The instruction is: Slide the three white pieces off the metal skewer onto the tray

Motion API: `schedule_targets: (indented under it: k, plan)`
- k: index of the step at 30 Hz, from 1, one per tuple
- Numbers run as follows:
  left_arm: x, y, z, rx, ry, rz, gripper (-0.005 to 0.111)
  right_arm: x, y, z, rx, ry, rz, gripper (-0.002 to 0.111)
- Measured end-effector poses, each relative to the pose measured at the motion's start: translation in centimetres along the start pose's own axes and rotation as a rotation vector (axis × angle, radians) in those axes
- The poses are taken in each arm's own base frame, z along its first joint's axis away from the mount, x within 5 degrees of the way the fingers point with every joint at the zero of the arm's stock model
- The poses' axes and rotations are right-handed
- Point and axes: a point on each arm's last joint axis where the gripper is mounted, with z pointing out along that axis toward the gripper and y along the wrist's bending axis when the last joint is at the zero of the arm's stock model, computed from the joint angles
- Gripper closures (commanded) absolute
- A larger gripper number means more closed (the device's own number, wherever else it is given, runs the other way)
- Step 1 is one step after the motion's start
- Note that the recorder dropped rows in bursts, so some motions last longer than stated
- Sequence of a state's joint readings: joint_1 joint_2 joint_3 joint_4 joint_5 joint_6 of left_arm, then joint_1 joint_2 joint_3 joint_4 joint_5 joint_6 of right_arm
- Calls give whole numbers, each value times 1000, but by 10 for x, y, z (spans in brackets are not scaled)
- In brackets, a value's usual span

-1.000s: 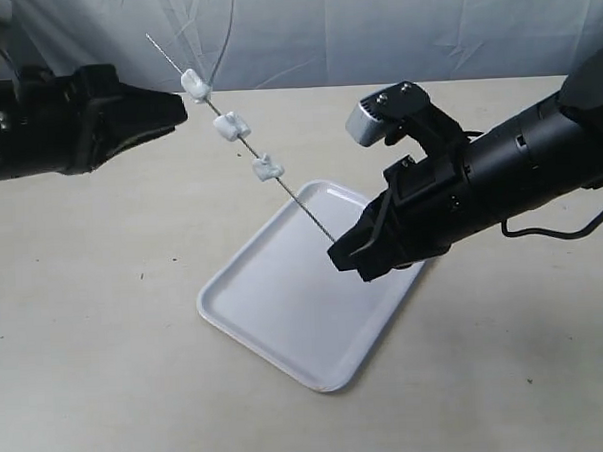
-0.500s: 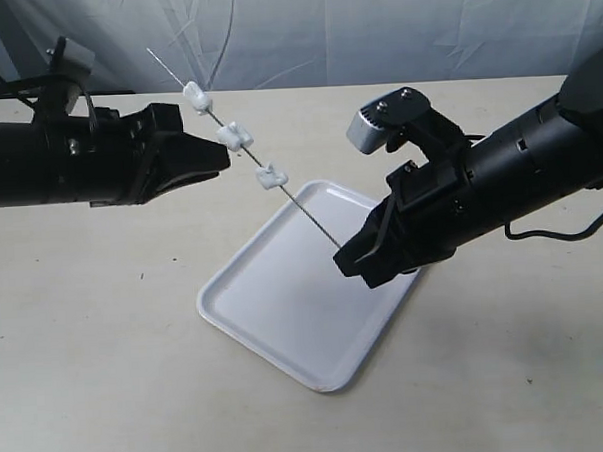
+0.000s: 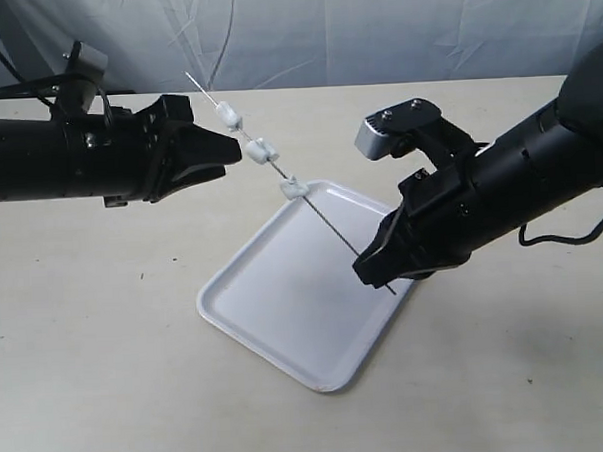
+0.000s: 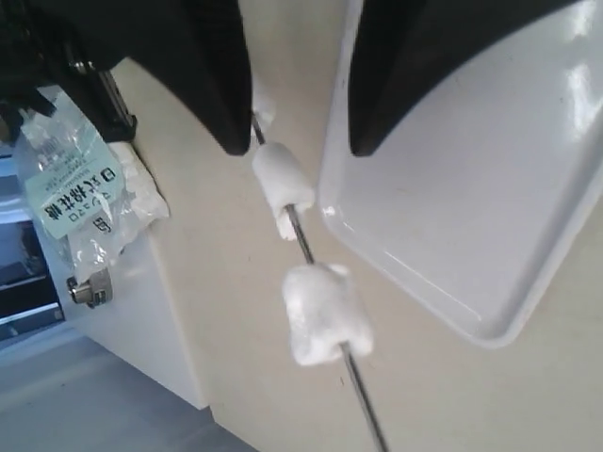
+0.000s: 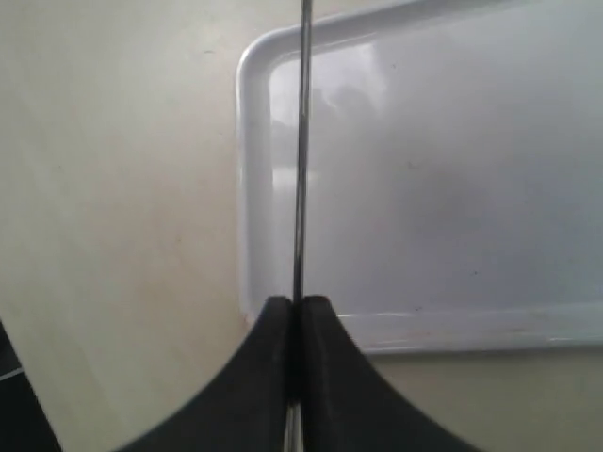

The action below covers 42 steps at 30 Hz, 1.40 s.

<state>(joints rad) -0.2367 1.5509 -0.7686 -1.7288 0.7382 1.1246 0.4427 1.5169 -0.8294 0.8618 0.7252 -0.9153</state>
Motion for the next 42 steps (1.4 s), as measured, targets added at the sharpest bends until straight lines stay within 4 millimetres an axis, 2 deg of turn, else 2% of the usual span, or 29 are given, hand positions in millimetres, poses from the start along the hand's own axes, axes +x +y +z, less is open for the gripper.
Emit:
schedule_targets:
  k: [10,16,21,33,36,39,42]
  plan:
    - [-31,-6,-1,-92,-127,35,72,-1,-1,1,33,-7,53,109]
    - [-42,-13,-2,-91,-164,39,72,1,8,7,38,37,-43,109]
    - [-42,-12,-2,-96,-168,33,72,0,13,11,72,32,-89,109]
    - [-42,-12,-1,-97,-166,29,72,-6,10,11,127,-29,-17,109]
    - [-40,-9,4,-101,-149,23,72,-6,10,11,120,-36,-8,109]
    - [-32,0,19,-133,-112,7,72,-7,11,11,115,-40,-2,109]
    - [-32,5,22,-156,-110,0,72,-7,11,11,115,-40,-4,109]
